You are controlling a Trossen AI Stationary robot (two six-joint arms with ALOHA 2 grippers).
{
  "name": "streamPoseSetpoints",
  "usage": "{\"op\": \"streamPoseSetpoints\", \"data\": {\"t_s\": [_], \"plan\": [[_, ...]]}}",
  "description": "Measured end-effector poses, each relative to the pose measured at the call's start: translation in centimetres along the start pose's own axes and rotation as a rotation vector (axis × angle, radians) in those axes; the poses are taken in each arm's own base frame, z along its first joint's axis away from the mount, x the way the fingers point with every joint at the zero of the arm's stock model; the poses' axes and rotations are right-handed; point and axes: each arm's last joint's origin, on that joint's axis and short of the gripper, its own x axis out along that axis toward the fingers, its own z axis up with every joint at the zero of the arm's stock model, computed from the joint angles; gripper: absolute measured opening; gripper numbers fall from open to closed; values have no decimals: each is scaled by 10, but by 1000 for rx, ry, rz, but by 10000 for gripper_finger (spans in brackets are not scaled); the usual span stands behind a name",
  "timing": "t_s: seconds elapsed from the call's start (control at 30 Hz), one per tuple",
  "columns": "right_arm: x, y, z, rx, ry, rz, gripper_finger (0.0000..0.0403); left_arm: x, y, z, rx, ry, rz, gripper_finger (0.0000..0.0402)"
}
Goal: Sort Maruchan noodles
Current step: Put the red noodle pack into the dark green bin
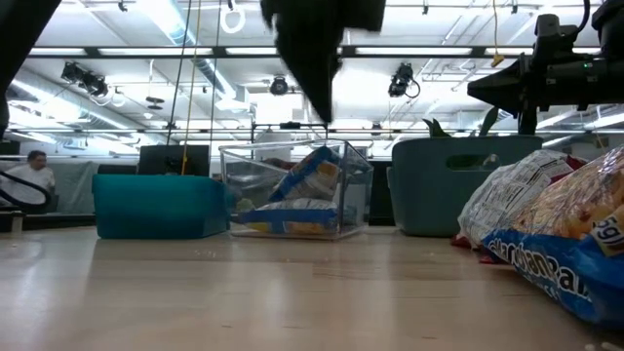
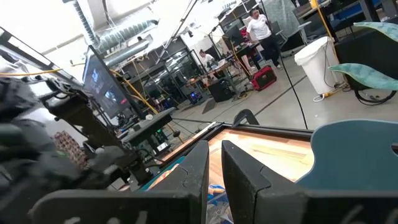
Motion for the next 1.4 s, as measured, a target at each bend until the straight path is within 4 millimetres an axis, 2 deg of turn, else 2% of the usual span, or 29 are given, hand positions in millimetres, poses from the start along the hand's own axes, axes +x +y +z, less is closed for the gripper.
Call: {"op": "streamPoseSetpoints", "data": {"t_s": [0.1, 0.23, 0.43, 0.63, 0.77, 0.93, 1.07, 1.27, 1.4], "plan": [[0, 0, 0, 0, 0, 0, 50, -15, -5, 9, -3, -71, -7, 157], [0, 0, 0, 0, 0, 1, 50, -20, -19, 22, -41, -212, -22, 152], [0, 0, 0, 0, -1, -1, 50, -1, -51, 29, -45, -362, -70, 151], [0, 0, 0, 0, -1, -2, 50, 19, -81, 22, -49, -413, -131, 151], [0, 0, 0, 0, -1, -2, 50, 32, -96, 18, -120, -464, -220, 151], [0, 0, 0, 0, -1, -2, 50, 29, -102, 23, -222, -517, -249, 144], [0, 0, 0, 0, -1, -2, 50, 29, -108, 36, -222, -543, -234, 133], [0, 0, 0, 0, -1, -1, 50, 50, -117, 63, -219, -543, -172, 126], [0, 0, 0, 0, -1, -1, 50, 64, -113, 68, -192, -518, -32, 142]]}}
